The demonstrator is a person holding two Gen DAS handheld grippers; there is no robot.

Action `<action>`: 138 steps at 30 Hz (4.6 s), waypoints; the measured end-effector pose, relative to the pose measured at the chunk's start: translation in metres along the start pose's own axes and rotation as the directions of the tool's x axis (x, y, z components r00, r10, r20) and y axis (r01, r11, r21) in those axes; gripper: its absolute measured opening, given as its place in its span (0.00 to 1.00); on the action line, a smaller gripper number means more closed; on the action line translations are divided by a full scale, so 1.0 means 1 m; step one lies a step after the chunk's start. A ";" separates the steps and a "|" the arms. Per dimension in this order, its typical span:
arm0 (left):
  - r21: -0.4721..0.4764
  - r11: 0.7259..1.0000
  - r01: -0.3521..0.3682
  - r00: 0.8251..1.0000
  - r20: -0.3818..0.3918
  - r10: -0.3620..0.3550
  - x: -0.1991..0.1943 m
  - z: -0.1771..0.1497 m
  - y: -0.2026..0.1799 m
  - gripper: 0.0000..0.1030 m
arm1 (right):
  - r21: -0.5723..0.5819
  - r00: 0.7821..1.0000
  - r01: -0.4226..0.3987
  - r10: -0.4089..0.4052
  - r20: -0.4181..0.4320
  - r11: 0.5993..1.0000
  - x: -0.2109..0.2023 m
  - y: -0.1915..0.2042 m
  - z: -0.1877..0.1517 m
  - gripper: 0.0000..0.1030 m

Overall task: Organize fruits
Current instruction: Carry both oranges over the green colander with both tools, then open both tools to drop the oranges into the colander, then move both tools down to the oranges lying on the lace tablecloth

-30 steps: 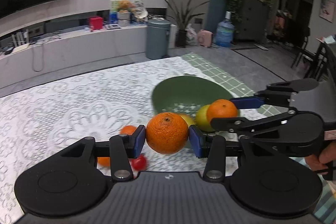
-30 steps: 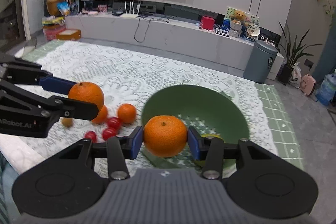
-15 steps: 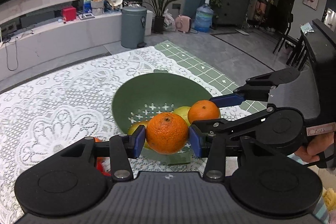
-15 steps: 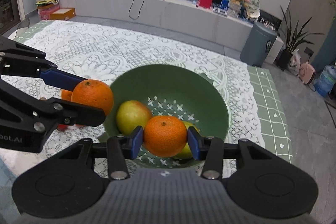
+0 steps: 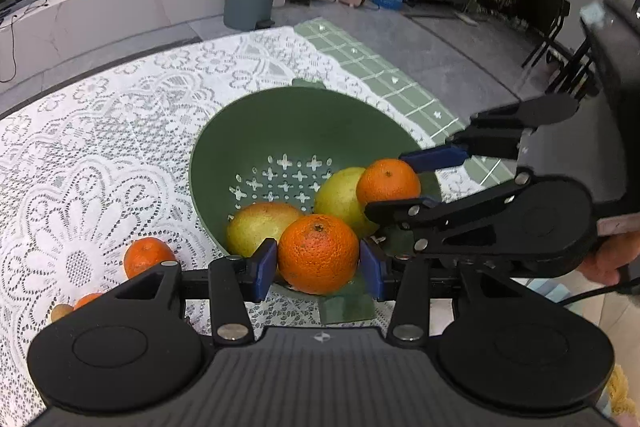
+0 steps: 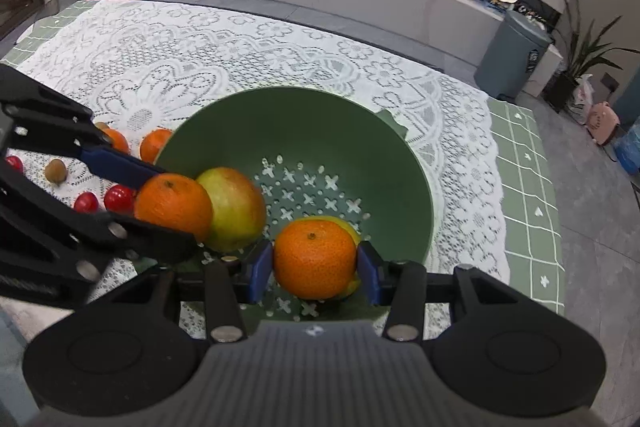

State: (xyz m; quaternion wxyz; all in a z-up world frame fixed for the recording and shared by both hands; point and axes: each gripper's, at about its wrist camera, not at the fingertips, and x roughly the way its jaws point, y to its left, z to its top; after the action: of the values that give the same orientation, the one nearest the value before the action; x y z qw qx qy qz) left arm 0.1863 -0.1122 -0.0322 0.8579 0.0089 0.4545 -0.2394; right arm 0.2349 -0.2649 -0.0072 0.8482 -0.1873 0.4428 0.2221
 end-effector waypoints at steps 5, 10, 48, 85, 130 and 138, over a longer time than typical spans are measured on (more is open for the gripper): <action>0.017 0.999 -0.027 0.998 -0.047 0.028 0.013 0.006 -0.001 0.50 | -0.043 1.000 0.005 -0.006 -0.016 0.999 0.004 -0.001 0.012 0.42; 0.026 1.000 -0.010 0.997 -0.072 0.012 0.019 0.007 0.001 0.50 | -0.038 0.999 -0.018 0.017 -0.046 0.999 0.006 -0.005 0.019 0.42; -0.027 0.997 0.072 0.995 -0.073 -0.074 0.007 0.009 0.014 0.54 | 0.002 0.986 -0.050 0.049 -0.161 0.999 0.001 -0.024 0.023 0.42; -0.204 0.954 -0.219 0.969 0.069 0.237 -0.064 -0.034 0.074 0.56 | 0.094 0.985 0.029 -0.012 -0.172 0.995 0.098 -0.007 0.056 0.43; -0.199 0.950 -0.240 0.932 0.227 0.282 -0.115 -0.092 0.084 0.63 | 0.206 0.900 0.034 -0.120 0.420 0.978 -0.042 0.153 -0.019 0.66; -0.218 0.951 -0.221 0.936 0.227 0.269 -0.116 -0.109 0.099 0.63 | 0.074 0.907 0.077 -0.101 0.408 0.994 -0.027 0.183 -0.020 0.49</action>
State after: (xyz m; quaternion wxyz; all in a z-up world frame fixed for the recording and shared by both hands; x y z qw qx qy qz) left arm 0.0883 0.0473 -0.0254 0.9291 -0.0467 0.3570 -0.0850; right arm 0.1083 -0.1287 -0.0177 0.9365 -0.1326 0.2517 0.2052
